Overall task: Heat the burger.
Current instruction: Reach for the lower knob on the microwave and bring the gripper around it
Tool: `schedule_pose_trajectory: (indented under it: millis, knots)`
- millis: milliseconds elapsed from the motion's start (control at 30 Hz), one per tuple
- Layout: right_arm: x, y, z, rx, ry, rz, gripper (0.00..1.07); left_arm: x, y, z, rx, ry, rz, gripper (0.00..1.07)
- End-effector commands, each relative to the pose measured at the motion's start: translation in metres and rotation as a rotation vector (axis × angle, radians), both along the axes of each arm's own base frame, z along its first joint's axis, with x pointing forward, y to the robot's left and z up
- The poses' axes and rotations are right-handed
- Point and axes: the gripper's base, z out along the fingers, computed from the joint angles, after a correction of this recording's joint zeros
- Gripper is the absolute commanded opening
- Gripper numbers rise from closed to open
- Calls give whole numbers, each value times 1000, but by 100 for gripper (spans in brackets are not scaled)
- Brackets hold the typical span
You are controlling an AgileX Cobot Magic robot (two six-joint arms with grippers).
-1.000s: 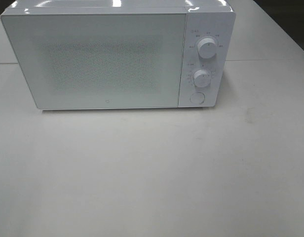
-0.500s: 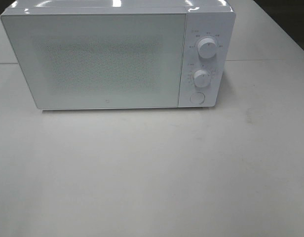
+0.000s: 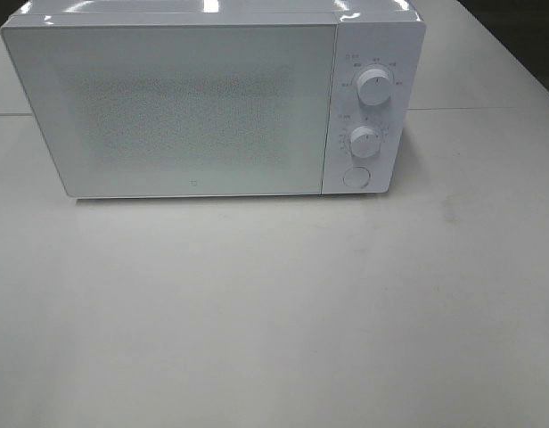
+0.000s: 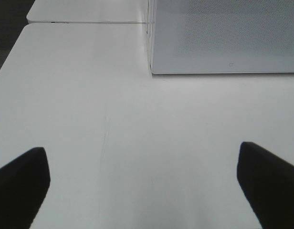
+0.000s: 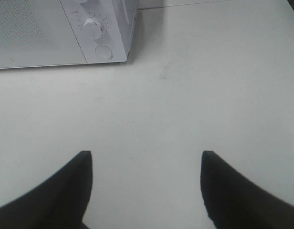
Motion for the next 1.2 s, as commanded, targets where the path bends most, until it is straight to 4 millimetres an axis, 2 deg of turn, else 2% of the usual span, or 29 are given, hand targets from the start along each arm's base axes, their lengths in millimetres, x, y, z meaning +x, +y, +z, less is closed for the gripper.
schedule_pose_trajectory:
  millis: [33, 567, 900, 933, 1033, 1100, 1133, 1200]
  knots:
    - [-2, 0, 0, 4, -19, -9, 63, -4, -1, 0, -10, -34, -2, 101]
    - [-1, -1, 16, 19, -144, -11, 64, -4, -1, 0, -10, -34, -2, 101]
    - [40, 6, 20, -6, -2, -4, 64, -4, -1, 0, -10, -34, -2, 101]
    - [50, 7, 22, -7, 3, -3, 64, -4, -1, 0, -10, -34, -2, 101]
    - [55, 8, 22, -7, 3, -2, 64, -4, -1, 0, -10, -34, -2, 101]
    - [68, 10, 19, -9, 9, 0, 63, -4, -1, 0, -10, -34, -2, 101]
    - [68, 10, 19, -9, 9, 0, 63, -4, -1, 0, -10, -34, -2, 101]
    - [85, 13, 11, -11, 24, 3, 63, -4, -1, 0, -10, -34, -2, 101]
